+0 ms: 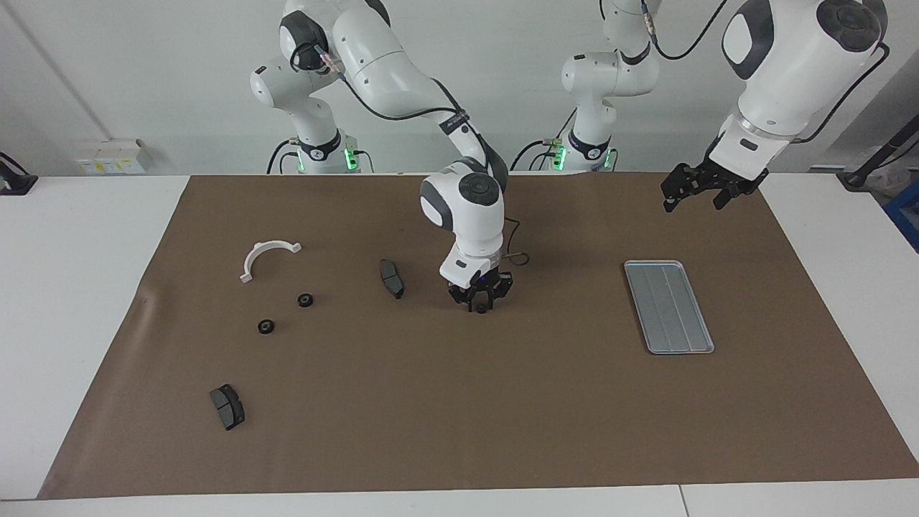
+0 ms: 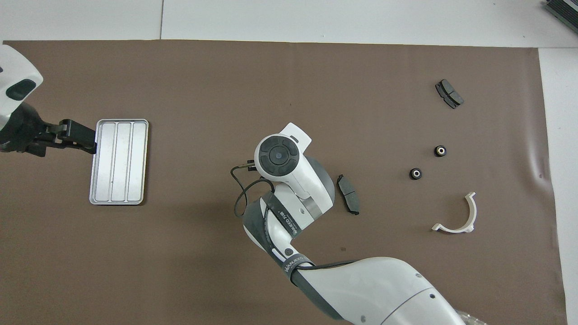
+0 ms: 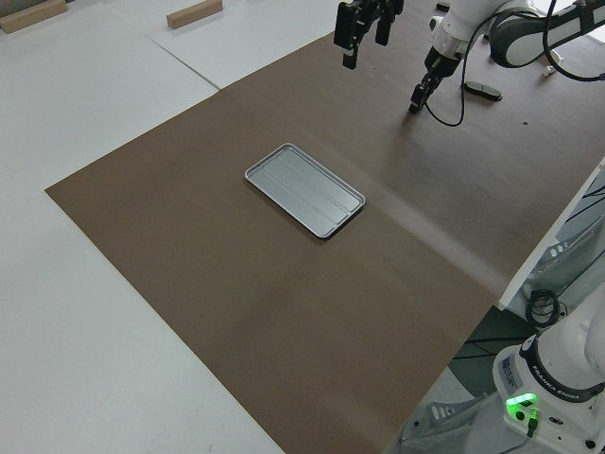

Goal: Place bearing gear from tray to pile
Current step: 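Carry the gear to the gear pile and release it with the right gripper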

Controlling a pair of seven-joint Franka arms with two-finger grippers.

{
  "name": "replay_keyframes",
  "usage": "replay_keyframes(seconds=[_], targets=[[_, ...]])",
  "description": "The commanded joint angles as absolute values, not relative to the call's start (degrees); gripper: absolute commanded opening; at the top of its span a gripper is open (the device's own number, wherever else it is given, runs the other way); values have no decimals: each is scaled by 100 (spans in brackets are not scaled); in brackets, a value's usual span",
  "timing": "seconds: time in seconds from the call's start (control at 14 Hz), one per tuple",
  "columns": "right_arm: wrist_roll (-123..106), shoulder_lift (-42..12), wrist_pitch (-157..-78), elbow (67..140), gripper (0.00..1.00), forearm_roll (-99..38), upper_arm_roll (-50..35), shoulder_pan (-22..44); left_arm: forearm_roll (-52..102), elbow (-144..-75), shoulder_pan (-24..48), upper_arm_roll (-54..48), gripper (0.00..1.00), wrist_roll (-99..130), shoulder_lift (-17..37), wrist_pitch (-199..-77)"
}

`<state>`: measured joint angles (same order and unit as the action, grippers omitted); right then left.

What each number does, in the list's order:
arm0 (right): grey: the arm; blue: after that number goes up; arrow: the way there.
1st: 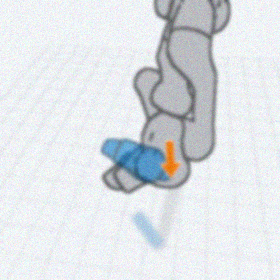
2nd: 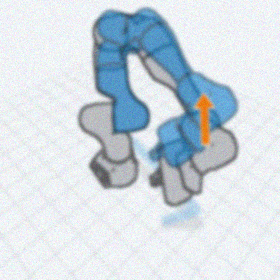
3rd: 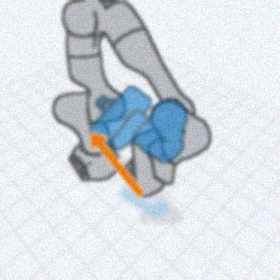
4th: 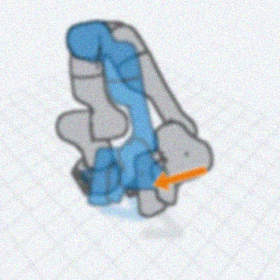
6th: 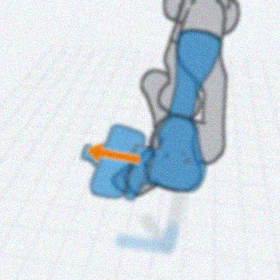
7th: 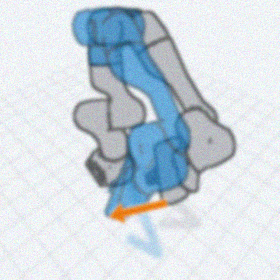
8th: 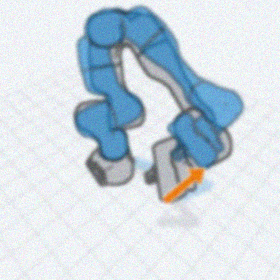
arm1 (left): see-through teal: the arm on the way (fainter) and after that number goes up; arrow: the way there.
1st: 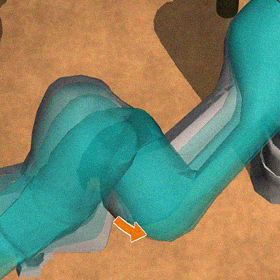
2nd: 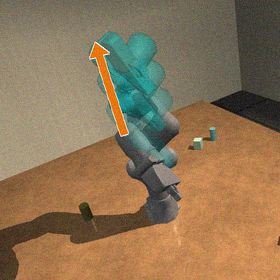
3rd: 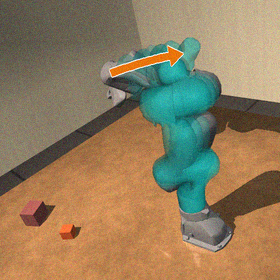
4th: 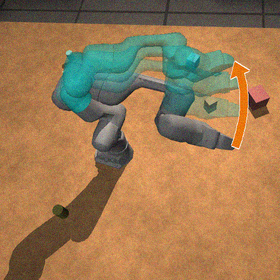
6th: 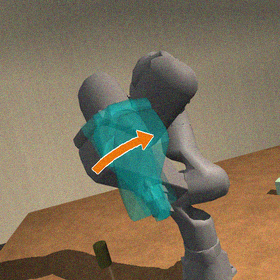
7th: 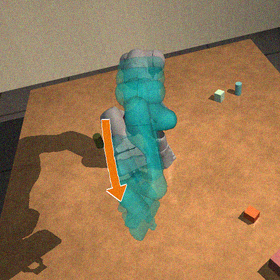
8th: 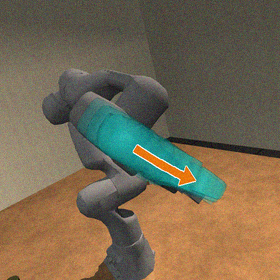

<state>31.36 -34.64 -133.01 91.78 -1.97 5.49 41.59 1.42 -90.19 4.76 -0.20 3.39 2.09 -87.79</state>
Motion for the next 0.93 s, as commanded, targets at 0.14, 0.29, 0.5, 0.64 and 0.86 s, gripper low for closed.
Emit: replay_keyframes(seconds=[0.14, 0.29, 0.5, 0.64, 0.86], targets=[[3199, -3384, -13369, 9150, 0, -140, 536, 4105, 70, -9299, 466, -9, 100, 237, -35, -8991], [3225, -3340, -13176, 9018, 0, -184, 571, 4061, 70, -9299, 413, -9, 100, 176, -35, -8991], [3199, -2692, -12728, 9123, 0, -185, 615, 3667, 79, -9316, 404, 35, 100, 185, -35, -9044], [2667, -2225, -12403, 9281, 0, -176, 615, 3070, 70, -9316, 404, 44, 100, 149, -35, -9131], [2085, -2101, -12164, 9386, 0, -185, 615, 2428, 62, -9299, 466, 44, 100, 158, -18, -9167]])
